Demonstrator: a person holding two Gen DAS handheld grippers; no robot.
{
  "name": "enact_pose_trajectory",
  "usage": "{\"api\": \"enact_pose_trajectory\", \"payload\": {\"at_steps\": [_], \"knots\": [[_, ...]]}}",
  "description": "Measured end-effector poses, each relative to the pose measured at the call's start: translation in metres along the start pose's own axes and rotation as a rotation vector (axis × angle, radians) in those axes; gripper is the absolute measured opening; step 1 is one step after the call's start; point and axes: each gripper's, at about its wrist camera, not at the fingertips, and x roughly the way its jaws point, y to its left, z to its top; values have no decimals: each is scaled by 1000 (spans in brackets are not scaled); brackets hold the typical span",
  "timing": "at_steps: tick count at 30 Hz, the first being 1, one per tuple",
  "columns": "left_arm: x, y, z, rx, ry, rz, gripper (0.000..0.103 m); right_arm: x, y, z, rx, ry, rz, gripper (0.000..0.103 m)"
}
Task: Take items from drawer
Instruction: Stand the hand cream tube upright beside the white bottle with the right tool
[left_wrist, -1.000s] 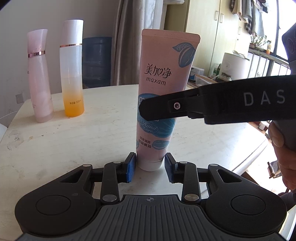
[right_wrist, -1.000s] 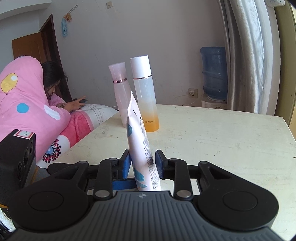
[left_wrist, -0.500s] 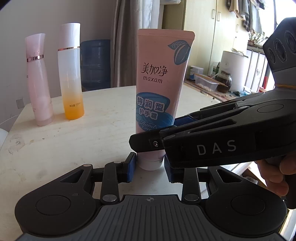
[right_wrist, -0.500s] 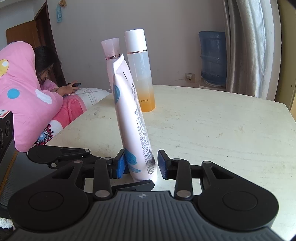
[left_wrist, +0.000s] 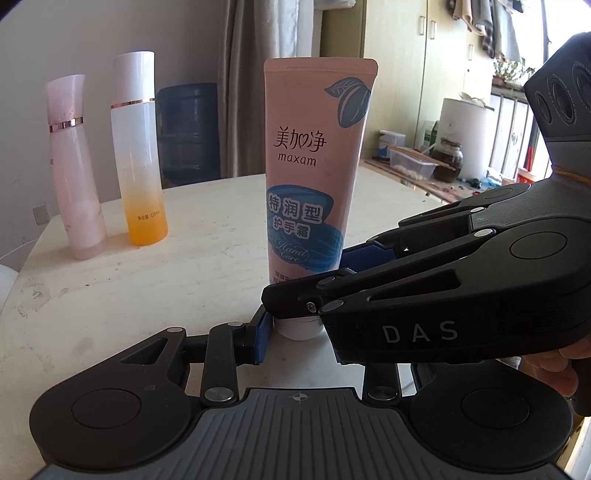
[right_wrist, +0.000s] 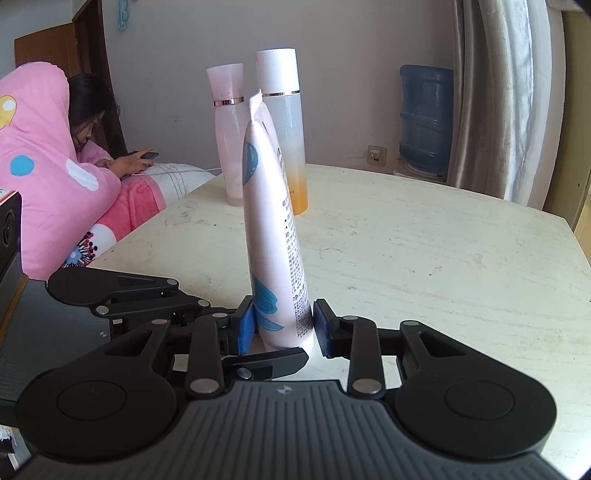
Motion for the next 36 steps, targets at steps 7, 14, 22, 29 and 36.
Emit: {"api": "enact_pose_trajectory", "payload": {"at_steps": [7,14,22,29,36], "knots": [[6,0,4,21,0,13,34,6,-6,4,-2,-9,-6,34],[15,4,9,40,2,22,34,15,-15,12,4,-13,-11,34],[27,7,17,70,14,42,34,28,-23,23,1,-19,-29,34],[40,8,26,105,23,70,34,41,-33,32,12,-27,-47,34],[52,7,33,131,19,95,34,51,-40,38,18,-35,-61,34]]}}
